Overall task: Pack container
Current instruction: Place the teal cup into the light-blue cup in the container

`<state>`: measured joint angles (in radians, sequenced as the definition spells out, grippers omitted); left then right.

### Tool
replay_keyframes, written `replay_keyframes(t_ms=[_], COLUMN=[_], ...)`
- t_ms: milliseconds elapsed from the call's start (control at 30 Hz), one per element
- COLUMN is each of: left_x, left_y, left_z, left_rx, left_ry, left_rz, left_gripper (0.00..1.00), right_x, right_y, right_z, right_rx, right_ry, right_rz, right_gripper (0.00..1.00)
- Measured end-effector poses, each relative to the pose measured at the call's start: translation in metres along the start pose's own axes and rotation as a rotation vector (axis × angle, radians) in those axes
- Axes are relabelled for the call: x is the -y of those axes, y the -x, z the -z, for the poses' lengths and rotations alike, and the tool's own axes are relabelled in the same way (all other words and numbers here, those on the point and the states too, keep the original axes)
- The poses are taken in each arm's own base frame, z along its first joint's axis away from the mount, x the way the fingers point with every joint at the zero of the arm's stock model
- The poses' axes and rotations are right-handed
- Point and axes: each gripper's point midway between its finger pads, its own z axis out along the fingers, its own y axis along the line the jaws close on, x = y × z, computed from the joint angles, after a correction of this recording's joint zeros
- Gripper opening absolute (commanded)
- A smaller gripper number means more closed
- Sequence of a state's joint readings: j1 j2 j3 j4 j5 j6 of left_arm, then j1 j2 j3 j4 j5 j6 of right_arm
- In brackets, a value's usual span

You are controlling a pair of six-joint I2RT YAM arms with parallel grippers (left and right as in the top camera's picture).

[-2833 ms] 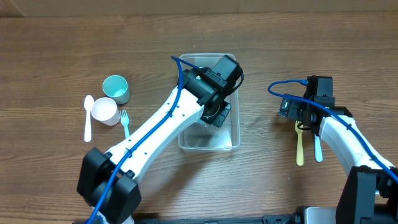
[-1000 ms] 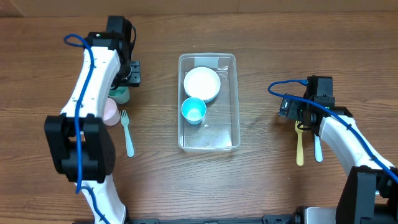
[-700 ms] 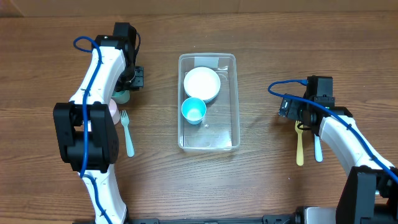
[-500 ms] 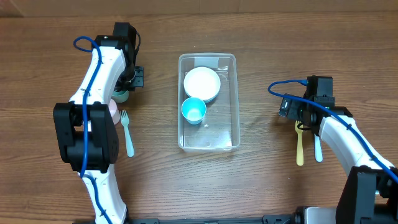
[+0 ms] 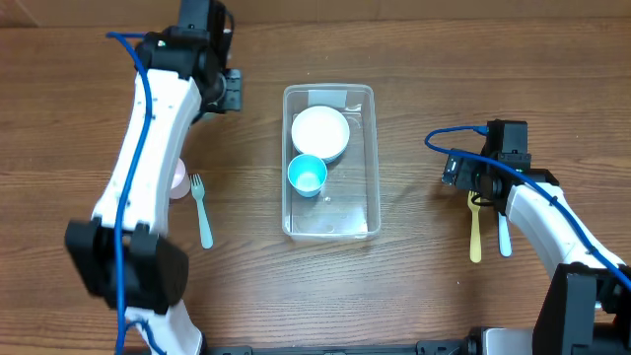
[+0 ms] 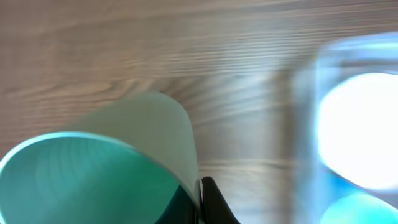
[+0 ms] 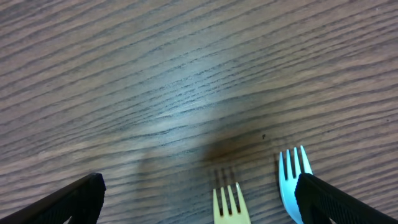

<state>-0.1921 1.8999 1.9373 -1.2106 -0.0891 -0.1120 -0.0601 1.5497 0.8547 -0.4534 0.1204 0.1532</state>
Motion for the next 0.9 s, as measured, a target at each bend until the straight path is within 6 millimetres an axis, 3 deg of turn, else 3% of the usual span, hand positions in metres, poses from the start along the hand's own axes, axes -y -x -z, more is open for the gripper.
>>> replay_keyframes(t_ms=[33, 133, 233, 367, 433, 500, 567, 733, 800, 900], left_x=[0.019, 0.067, 0.117, 0.156, 0.160, 0.159, 0.163, 0.169, 0.169, 0.169], left_y=[-0.004, -0.029, -0.060, -0.090, -0.104, -0.117, -0.120, -0.115, -0.114, -0.114], left_z=[0.021, 0.051, 0.061, 0.058, 0.046, 0.021, 0.006, 0.000, 0.000, 0.000], left_rx=[0.017, -0.005, -0.068, -0.114, -0.156, -0.191, -0.193, -0.162, -0.161, -0.161], left_ry=[-0.043, -0.132, -0.196, -0.225, -0.215, -0.199, -0.206, -0.225, -0.226, -0.226], left_rz=[-0.033, -0.138, -0.251, -0.333, -0.334, -0.324, -0.314, -0.304, -0.304, -0.301], left_gripper=[0.04, 0.04, 0.04, 0.04, 0.04, 0.04, 0.04, 0.04, 0.36, 0.44], right_x=[0.000, 0.000, 0.000, 0.000, 0.000, 0.000, 0.000, 0.000, 0.000, 0.000], right_y=[0.000, 0.000, 0.000, 0.000, 0.000, 0.000, 0.000, 0.000, 0.000, 0.000], right_z=[0.000, 0.000, 0.000, 0.000, 0.000, 0.000, 0.000, 0.000, 0.000, 0.000], right_rx=[0.001, 0.000, 0.000, 0.000, 0.000, 0.000, 0.000, 0.000, 0.000, 0.000], right_ry=[0.000, 0.000, 0.000, 0.000, 0.000, 0.000, 0.000, 0.000, 0.000, 0.000], right_rz=[0.000, 0.000, 0.000, 0.000, 0.000, 0.000, 0.000, 0.000, 0.000, 0.001], right_gripper=[1.00, 1.00, 1.00, 1.00, 1.00, 1.00, 1.00, 1.00, 1.00, 1.00])
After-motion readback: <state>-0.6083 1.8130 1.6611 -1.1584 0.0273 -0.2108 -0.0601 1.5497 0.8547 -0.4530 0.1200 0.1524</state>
